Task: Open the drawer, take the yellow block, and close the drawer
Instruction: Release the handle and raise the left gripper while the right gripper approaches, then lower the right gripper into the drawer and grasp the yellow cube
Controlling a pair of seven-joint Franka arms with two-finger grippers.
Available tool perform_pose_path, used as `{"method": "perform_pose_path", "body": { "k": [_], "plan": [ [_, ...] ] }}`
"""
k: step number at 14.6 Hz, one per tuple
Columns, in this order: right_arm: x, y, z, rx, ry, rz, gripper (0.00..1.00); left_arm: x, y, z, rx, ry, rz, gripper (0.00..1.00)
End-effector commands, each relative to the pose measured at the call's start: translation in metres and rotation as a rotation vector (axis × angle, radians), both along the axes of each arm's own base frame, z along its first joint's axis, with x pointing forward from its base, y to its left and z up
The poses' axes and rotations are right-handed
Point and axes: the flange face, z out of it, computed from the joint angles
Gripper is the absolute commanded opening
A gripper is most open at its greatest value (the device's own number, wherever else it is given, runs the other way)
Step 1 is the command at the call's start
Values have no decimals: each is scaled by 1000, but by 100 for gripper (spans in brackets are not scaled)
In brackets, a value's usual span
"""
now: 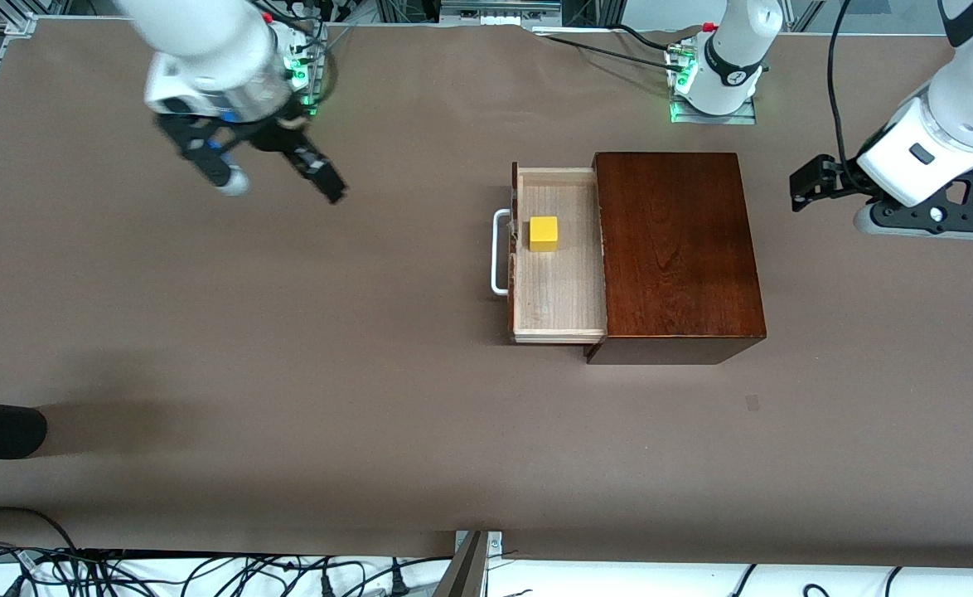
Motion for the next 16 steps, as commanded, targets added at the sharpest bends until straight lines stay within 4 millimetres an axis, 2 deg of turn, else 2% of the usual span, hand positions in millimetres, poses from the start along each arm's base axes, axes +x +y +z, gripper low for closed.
{"method": "perform_pose_path", "body": {
  "k": [1, 6, 8, 10, 12, 16],
  "plan": [
    [-12, 60, -28, 15, 0, -172, 100, -19, 15, -15, -26, -29, -22, 100],
    [-42, 161, -66, 75, 23, -407, 100, -14, 26, -19, -38, -24, 6, 100],
    [-47, 193, -84, 67, 24, -517, 100, -12, 30, -18, -38, -27, 12, 100],
    [-50, 209, -101, 60, 47, -602, 100, -10, 47, -14, -40, -36, 43, 100],
    [-56, 225, -119, 74, 58, -648, 100, -7, 52, -6, -40, -55, 53, 100],
    [-72, 258, -157, 96, 47, -673, 100, -5, 55, -11, -35, -39, 61, 100]
  ]
}}
